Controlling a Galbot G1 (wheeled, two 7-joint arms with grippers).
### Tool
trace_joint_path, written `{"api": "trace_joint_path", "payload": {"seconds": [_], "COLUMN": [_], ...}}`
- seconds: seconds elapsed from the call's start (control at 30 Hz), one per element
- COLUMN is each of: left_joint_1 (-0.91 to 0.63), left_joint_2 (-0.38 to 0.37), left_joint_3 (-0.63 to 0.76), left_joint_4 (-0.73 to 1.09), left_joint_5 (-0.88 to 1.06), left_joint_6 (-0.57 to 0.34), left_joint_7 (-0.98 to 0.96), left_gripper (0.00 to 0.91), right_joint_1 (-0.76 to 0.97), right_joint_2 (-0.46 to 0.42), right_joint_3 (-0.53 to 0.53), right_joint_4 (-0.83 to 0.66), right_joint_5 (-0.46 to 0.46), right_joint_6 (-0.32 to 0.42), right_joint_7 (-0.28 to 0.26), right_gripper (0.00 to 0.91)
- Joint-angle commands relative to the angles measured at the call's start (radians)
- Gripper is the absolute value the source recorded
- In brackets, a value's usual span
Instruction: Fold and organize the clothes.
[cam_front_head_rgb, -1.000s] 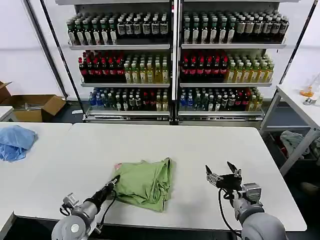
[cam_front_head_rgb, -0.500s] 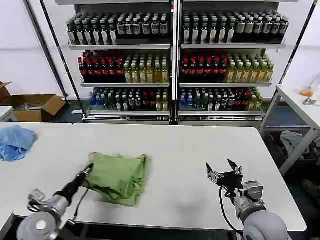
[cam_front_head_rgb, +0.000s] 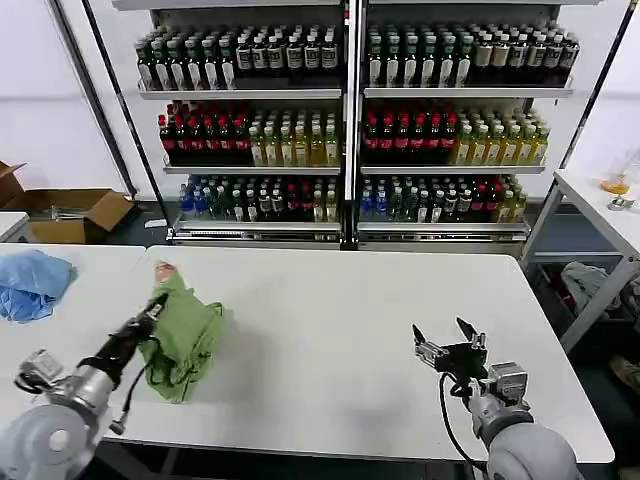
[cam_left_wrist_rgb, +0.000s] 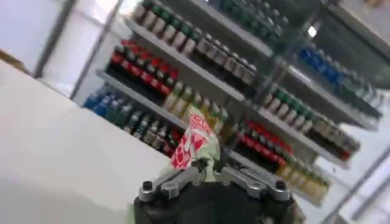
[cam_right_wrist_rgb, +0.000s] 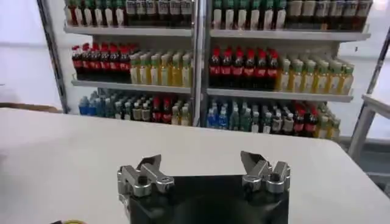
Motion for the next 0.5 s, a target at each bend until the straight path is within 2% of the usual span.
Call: {"api": "trace_joint_path", "payload": {"seconds": [0.03,0.13,0.37,0.5], "left_joint_1": [-0.135,-0.168,-0.258,-0.303], "left_joint_2": [-0.205,-0.255,-0.387,-0.419], "left_joint_3": [0.531,0.623,0.729,0.763], "left_joint_4": [0.021,0.071,0.256,0.395], "left_joint_5": [0.322,0.308,0.308,0.359], "left_joint_6": [-0.01,-0.01,-0.044,-0.079], "left_joint_7": [-0.026,-0.053,-0.086,-0.083], "left_gripper": [0.03,0.03,0.03,0.04], "right_joint_1": [-0.024,-0.039,-0.052,-0.05], "right_joint_2": [-0.004,-0.003,0.008,0.008], "right_joint_3": [0.04,0.064,0.087,0.093], "right_joint_4": [0.007,0.007,-0.002,-0.008], "right_joint_5": [-0.005,-0.005,-0.01,-0.01], "right_joint_6": [0.0,0.002,0.005,0.006], "right_joint_7": [-0.001,-0.002,-0.004,-0.005], "right_gripper": [0.907,0.907,0.907,0.907]}}
